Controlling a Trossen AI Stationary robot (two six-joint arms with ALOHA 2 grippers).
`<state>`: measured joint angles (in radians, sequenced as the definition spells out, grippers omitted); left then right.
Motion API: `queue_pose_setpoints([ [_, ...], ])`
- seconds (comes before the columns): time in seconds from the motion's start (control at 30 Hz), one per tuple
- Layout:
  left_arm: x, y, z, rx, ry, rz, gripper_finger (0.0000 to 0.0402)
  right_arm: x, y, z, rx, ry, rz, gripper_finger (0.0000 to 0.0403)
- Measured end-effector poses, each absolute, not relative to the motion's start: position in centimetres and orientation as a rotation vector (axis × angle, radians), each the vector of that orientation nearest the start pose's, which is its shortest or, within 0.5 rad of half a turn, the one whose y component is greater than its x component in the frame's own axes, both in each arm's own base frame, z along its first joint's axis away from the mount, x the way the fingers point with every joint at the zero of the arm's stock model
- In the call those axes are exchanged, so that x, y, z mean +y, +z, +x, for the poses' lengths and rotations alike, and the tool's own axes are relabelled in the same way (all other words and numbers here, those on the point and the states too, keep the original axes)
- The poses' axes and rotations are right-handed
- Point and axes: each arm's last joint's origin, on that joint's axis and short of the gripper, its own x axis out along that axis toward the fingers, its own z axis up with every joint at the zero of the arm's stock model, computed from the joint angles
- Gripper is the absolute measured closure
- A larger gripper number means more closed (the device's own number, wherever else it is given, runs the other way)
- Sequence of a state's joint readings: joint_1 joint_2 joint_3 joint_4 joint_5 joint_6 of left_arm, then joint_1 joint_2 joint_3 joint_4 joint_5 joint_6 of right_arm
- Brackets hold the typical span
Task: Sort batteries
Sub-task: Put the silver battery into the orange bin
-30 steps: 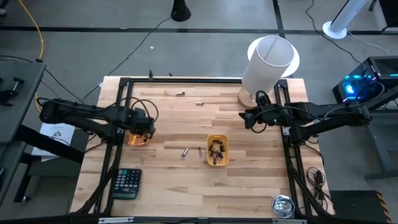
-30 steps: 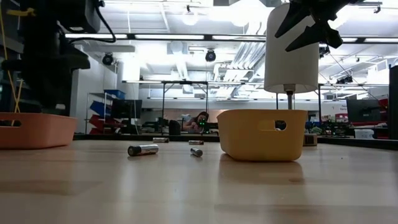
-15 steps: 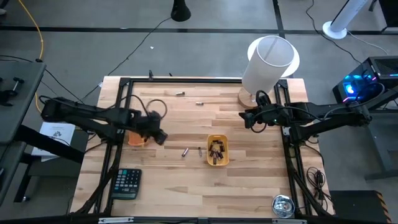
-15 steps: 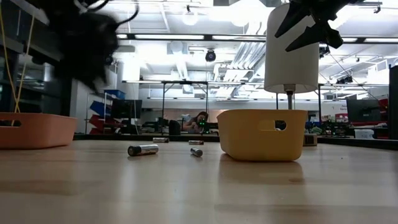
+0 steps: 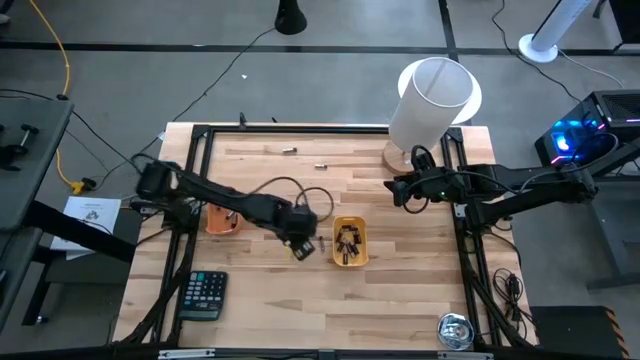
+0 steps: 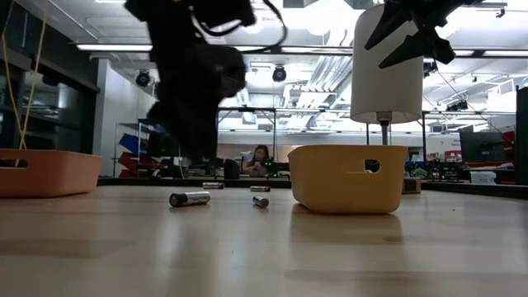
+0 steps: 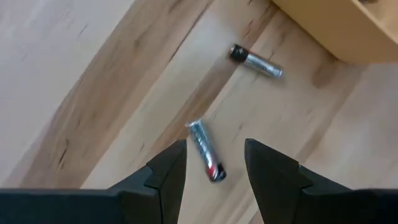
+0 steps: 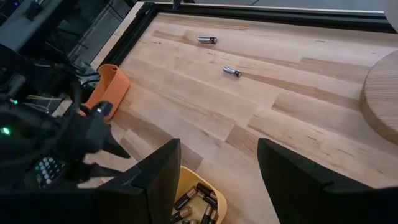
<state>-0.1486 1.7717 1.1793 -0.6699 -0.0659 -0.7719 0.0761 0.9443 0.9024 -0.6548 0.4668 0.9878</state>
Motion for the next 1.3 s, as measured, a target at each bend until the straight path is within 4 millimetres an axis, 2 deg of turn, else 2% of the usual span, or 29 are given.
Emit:
queue_pose_setpoints([
  [0.13, -5.6, 17.5, 35.1, 1.227, 0.46, -0.488, 0.0245, 0.1, 30.7, 18.5, 0.427, -0.665, 0.75, 0.0194],
  [0.37, -6.5, 15.7, 34.5, 1.305, 0.607, -0.533, 0.0245, 0.1, 30.7, 18.5, 0.435, -0.653, 0.755, 0.0194],
  [0.8, -6.9, 12.7, 35.1, 1.381, 0.587, -0.497, 0.0247, 0.1, 30.6, 18.4, 0.447, -0.658, 0.746, 0.0194],
  [0.9, -6.7, 12.8, 34.9, 1.409, 0.574, -0.433, 0.0276, 0.1, 30.6, 18.4, 0.448, -0.659, 0.748, 0.0194],
  [1.0, -6.2, 13.6, 34.4, 1.434, 0.54, -0.357, 0.0342, 0.1, 30.6, 18.4, 0.449, -0.658, 0.745, 0.0194],
  [1.07, -5.5, 14.5, 33.6, 1.462, 0.554, -0.263, 0.0375, 0.1, 30.6, 18.4, 0.452, -0.656, 0.738, 0.0194],
  [1.17, -4.2, 16.6, 32.1, 1.414, 0.647, -0.222, 0.0369, 0.1, 30.6, 18.4, 0.455, -0.652, 0.74, 0.0194],
  [1.3, -2.2, 18.4, 27.0, 1.443, 0.846, -0.264, 0.0353, 0.2, 30.6, 18.4, 0.461, -0.645, 0.735, 0.0194],
])
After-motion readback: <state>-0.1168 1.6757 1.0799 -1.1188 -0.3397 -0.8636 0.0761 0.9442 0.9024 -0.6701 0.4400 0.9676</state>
